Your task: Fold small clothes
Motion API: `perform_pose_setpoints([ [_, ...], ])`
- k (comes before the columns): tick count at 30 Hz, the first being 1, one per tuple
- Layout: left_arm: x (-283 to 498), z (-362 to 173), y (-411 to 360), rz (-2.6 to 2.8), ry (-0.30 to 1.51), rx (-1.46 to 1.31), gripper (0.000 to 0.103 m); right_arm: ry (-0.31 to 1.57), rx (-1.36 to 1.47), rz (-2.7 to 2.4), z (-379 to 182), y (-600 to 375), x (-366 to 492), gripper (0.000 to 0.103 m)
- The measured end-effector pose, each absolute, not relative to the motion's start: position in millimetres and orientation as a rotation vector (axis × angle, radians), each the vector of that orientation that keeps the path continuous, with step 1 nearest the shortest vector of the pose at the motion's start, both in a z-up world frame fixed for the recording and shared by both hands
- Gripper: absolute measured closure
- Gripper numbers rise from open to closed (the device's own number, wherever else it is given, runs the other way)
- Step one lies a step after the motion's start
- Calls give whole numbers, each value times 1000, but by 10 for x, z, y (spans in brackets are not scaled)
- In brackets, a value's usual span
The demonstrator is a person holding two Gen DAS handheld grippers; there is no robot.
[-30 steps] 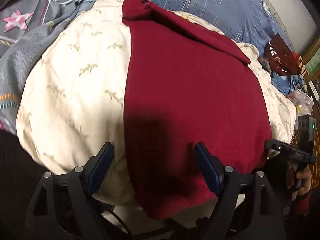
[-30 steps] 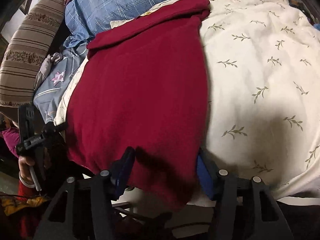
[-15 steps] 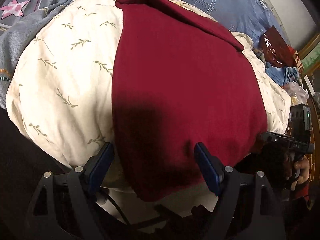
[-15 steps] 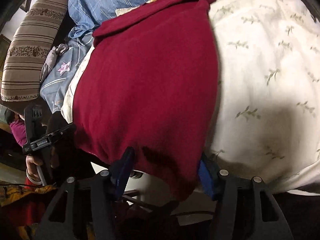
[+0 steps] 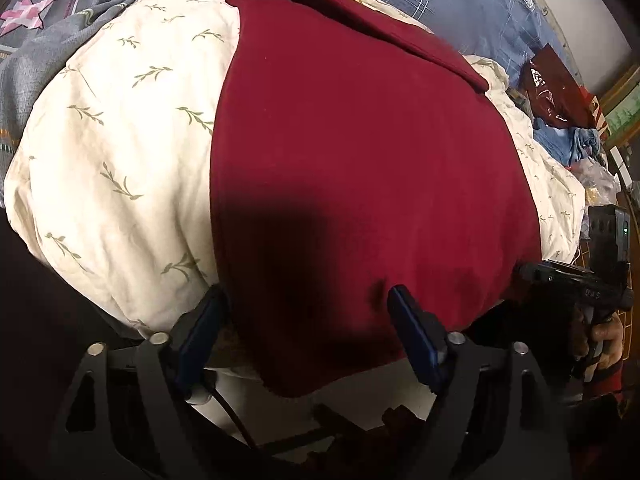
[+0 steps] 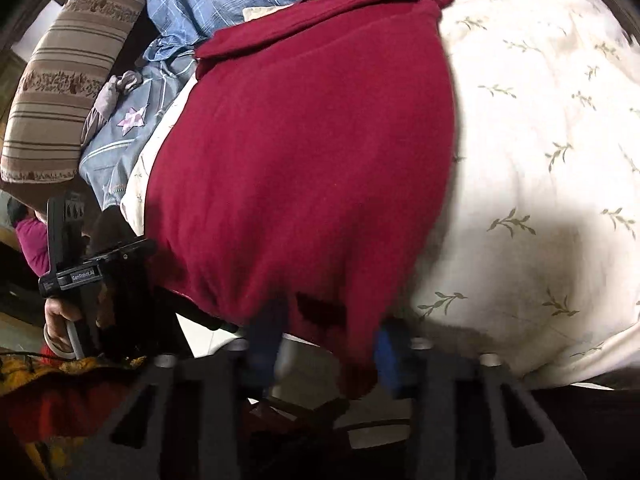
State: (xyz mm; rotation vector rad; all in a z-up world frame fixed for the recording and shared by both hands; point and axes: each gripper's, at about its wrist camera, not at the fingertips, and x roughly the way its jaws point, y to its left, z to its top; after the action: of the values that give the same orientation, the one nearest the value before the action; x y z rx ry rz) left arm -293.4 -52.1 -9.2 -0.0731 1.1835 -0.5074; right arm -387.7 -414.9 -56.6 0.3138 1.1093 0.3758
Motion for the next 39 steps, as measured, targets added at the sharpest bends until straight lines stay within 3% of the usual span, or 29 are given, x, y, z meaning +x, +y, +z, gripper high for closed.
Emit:
perform_pose_setpoints([
  [3,-2940,-91,-467,-497,1180,-84,46,1107,323,381,-561,-4167,-3879,70],
  [5,-2943,-91,-430,-493,1181,-97,50,1115,333,378,-601,-4176,-3860,70],
  [6,-2943,-91,-427,-494,1182,-99,50,1120,352,375,-628,-4190,-3846,66],
  [21,-2980,-88,-499,-499,1179,-62,45,1122,352,374,-638,-4122,-3833,66],
  [23,-2988,-85,-519,-491,1178,-55,45,1104,334,380,-575,-4125,-3860,71],
  [25,-2987,-85,-525,-481,1178,-45,46,1076,321,367,-502,-4143,-3883,85],
  [31,-2999,-80,-491,-465,1166,-45,68,1040,341,371,-426,-4139,-3862,92],
  [36,-3041,1,-495,-490,1153,-27,92,1005,359,394,-295,-4116,-3895,95],
  [39,-3030,164,-451,-545,1141,-60,95,959,385,432,-120,-4154,-3917,95],
])
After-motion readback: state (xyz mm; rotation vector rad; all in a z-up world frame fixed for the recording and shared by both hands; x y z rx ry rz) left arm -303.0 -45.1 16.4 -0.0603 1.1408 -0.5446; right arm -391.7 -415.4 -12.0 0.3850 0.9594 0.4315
